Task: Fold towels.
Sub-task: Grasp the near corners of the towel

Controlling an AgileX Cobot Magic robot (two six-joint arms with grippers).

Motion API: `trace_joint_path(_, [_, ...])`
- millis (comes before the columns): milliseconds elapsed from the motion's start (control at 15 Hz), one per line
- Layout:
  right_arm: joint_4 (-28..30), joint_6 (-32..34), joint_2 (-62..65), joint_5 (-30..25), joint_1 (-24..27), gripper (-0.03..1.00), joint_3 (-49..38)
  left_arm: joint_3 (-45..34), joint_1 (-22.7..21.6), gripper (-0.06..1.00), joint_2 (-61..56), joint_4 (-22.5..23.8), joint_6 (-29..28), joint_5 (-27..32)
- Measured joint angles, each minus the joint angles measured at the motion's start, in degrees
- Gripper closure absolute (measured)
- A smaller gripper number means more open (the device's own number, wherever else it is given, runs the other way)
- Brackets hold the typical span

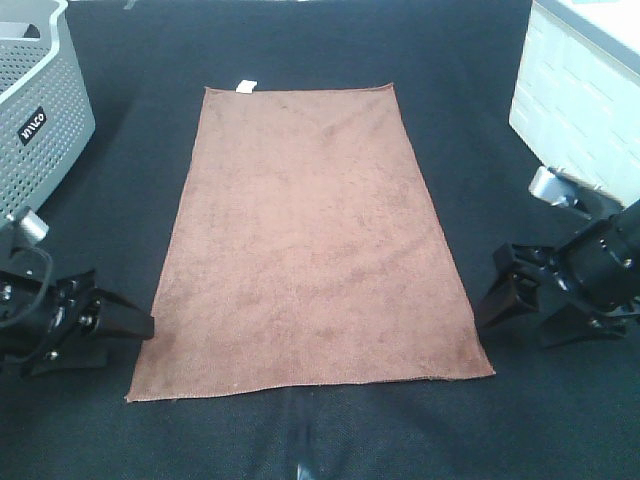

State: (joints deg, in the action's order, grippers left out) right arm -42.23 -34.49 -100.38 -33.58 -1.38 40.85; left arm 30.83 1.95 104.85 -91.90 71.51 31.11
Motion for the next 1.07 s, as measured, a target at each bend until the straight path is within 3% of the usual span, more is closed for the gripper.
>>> trace_joint_path(333, [-6.07, -6.19, -4.53, 1.2, -2.46, 0.26, 0.57, 2.81, 2.18, 0.29, 4.24, -2.01, 2.58, 3.95])
trace_joint_path(533, [-9.34, -6.7, -7.28, 1.2, -5.44, 0.36, 2.98, 6.07, 5.33, 0.32, 7.22, -2.58, 2.69, 5.67])
trace_joint_path(600, [-10.31, -6.7, -7.68, 1.43, -5.5, 0.43, 3.21, 6.47, 5.67, 0.38, 7.73, -2.64, 2.69, 5.56])
trace_joint_path(800, [-10.77, -6.65, -8.37, 3.09, -5.5, 0.79, 3.32, 6.53, 5.9, 0.83, 8.54, -2.41, 2.69, 2.46])
trace_joint_path(867, [-10.83, -6.53, -8.37, 3.27, -5.5, 0.9, 3.32, 6.53, 5.96, 0.92, 8.59, -2.29, 2.69, 1.89])
trace_joint_path(933, [-11.0, -6.13, -8.37, 3.38, -5.5, 0.97, 3.32, 6.53, 5.96, 0.94, 8.59, -2.29, 2.69, 1.66])
trace_joint_path(1067, [-11.0, -5.16, -8.37, 2.29, -5.5, 0.97, 3.32, 6.53, 5.96, 0.94, 8.59, -2.12, 2.69, 1.78])
